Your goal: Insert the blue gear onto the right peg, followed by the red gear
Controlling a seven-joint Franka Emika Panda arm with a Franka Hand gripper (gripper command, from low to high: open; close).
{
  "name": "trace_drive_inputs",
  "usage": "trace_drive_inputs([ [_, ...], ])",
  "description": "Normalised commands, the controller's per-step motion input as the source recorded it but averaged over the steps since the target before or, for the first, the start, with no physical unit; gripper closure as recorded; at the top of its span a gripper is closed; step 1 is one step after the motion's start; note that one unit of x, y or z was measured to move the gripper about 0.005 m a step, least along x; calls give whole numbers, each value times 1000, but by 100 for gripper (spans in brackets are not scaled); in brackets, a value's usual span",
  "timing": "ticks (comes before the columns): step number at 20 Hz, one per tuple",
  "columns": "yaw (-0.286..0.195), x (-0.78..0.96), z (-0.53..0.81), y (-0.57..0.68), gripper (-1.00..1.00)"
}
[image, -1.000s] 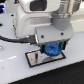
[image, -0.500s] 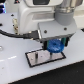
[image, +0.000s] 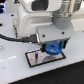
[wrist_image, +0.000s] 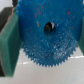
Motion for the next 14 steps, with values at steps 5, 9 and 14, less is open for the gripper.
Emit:
trace_drive_inputs([
  [5,0,-27,167,79,100],
  [9,0,39,42,53,100],
  [14,0,150,-42,-35,100],
])
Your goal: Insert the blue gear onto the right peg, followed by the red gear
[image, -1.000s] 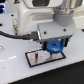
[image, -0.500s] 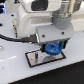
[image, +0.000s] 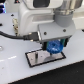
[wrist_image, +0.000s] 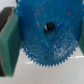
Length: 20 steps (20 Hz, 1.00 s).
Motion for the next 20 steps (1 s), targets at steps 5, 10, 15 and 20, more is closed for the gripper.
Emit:
trace_drive_inputs([
  [5,0,184,-41,-31,100],
  [10,0,58,42,-5,100],
  [15,0,-140,127,-8,100],
  [20,0,105,25,-16,100],
])
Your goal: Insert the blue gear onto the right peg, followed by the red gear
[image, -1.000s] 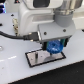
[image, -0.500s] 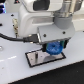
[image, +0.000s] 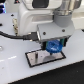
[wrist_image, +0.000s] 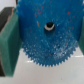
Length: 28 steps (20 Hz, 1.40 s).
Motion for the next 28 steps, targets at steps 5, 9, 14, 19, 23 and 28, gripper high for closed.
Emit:
trace_drive_inputs([
  [5,0,249,-17,-59,100],
  [9,0,252,-84,-18,100],
  [14,0,129,-60,-50,100],
  [19,0,-106,-30,-23,100],
  [23,0,-125,244,-105,100],
  [28,0,132,-11,-67,100],
])
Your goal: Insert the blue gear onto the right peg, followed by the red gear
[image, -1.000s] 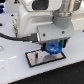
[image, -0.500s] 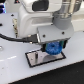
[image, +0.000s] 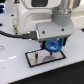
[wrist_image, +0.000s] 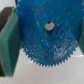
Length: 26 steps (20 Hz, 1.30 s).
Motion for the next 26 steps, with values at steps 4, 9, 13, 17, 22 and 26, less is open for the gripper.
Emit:
trace_drive_inputs([
  [4,0,152,-22,-53,100],
  [9,0,253,-88,-44,100],
  [13,0,266,-59,-23,100],
  [17,0,211,-181,34,100],
  [22,0,186,-203,10,100],
  [26,0,74,-111,46,100],
])
